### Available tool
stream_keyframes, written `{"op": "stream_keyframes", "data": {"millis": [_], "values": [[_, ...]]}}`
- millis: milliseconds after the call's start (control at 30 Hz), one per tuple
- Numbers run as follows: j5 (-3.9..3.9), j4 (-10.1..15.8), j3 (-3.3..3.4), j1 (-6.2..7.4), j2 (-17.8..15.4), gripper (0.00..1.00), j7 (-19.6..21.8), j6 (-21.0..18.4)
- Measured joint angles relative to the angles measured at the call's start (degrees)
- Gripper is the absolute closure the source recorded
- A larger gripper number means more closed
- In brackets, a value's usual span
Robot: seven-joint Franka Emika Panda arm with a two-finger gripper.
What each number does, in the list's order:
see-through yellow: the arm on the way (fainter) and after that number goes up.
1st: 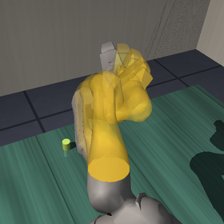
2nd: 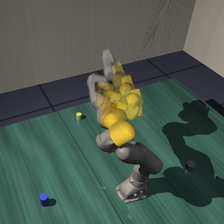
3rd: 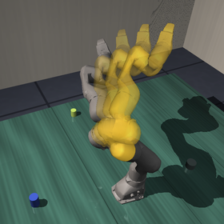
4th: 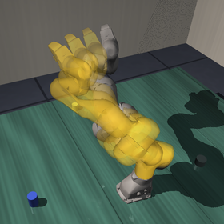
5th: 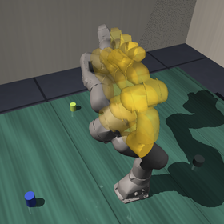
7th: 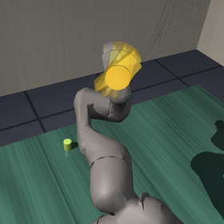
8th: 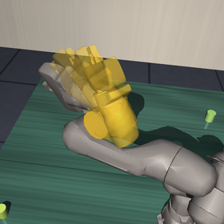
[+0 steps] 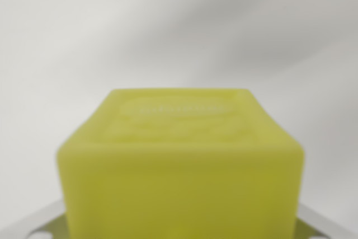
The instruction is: Pick yellow cube
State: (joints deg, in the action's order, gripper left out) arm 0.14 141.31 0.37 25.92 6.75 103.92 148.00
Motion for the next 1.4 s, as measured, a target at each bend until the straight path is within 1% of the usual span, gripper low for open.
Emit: {"op": "stream_keyframes", "data": {"millis": [633,1400], "values": [[-0.07,-1.0,0.00,-0.01,-6.2,1.00,0.1,-7.2],[-0.13,-3.8,0.00,-0.01,-12.3,1.00,0.1,-16.1]]}}
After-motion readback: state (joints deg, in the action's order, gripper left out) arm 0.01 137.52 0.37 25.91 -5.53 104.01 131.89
